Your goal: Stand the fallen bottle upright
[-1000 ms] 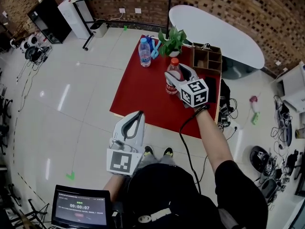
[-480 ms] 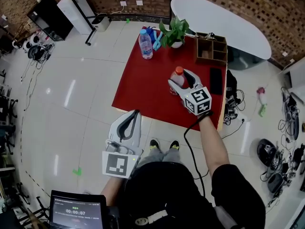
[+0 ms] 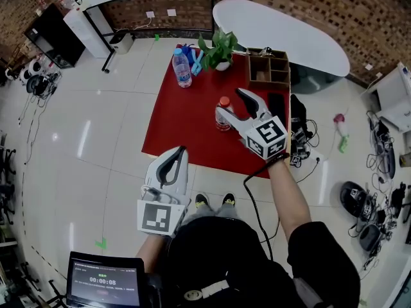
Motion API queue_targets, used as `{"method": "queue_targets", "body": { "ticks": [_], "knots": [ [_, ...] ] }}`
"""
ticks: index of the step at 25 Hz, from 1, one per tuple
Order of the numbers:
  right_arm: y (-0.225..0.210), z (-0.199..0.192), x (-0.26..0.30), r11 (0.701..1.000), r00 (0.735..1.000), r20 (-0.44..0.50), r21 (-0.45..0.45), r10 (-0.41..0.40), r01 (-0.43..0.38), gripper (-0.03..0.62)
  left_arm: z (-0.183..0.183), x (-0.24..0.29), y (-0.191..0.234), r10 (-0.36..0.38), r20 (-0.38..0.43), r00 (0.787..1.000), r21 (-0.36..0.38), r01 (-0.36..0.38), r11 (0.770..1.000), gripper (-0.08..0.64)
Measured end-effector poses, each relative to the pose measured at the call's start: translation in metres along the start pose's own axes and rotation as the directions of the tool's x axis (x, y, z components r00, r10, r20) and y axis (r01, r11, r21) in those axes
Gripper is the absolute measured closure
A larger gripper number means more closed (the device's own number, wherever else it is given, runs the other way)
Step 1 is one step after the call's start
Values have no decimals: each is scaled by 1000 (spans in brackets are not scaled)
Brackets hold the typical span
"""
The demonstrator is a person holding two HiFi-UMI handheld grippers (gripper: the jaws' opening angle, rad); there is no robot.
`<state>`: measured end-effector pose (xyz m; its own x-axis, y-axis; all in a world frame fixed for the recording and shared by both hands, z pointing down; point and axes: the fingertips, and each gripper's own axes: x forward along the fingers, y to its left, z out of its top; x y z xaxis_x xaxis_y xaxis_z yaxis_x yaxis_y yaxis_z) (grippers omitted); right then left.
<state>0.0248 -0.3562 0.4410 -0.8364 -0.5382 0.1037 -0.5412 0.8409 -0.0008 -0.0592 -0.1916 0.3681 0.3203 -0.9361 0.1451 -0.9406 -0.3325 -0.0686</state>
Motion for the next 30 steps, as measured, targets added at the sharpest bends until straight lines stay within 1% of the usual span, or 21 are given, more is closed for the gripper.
{"method": "queue_targets", "body": {
  "ticks": [3, 5, 6, 7, 8, 9, 12, 15, 18, 20, 25, 28, 30],
  "knots": [
    [11, 48, -32, 999, 993, 120, 48, 18, -24, 290, -4, 4, -1, -16, -30, 999, 10, 16, 1000, 555],
    [19, 68, -57, 995, 985, 172, 104, -23, 6, 304, -3, 9, 0, -35, -23, 999, 4, 35, 999, 555],
    [25, 70, -68, 990, 981, 186, 138, -59, 33, 398, 1, 9, 3, -40, -2, 999, 1, 40, 999, 555],
    [35, 67, -76, 983, 978, 190, 174, -88, 55, 575, 4, 8, 6, -39, 24, 999, -1, 39, 999, 555],
    [48, 60, -82, 977, 978, 183, 206, -97, 58, 589, 6, 4, 9, -36, 44, 998, -4, 36, 999, 555],
    [62, 51, -85, 973, 982, 169, 226, -87, 47, 589, 6, 1, 12, -32, 58, 998, -8, 33, 999, 555],
    [98, 31, -85, 969, 991, 122, 247, -61, 29, 589, 6, -8, 22, -25, 75, 997, -14, 27, 1000, 555],
    [118, 27, -79, 965, 993, 102, 261, -52, 24, 589, 4, -14, 29, -28, 84, 996, -18, 30, 999, 555],
    [136, 31, -72, 972, 996, 89, 234, -32, 11, 589, 1, -22, 35, -32, 90, 995, -26, 35, 999, 555],
    [143, 33, -69, 977, 997, 70, 214, -33, 17, 589, 0, -26, 39, -38, 95, 995, -37, 42, 998, 555],
    [164, 35, -67, 979, 998, 41, 200, -38, 29, 589, -2, -40, 44, -68, 111, 991, -57, 75, 996, 555],
    [178, 39, -68, 984, 999, 39, 178, -24, 16, 589, -6, -48, 44, -58, 126, 990, -58, 66, 996, 555],
    [184, 38, -73, 986, 999, 32, 168, -15, 10, 589, -8, -53, 38, -48, 130, 990, -73, 58, 996, 555]
  ]
}}
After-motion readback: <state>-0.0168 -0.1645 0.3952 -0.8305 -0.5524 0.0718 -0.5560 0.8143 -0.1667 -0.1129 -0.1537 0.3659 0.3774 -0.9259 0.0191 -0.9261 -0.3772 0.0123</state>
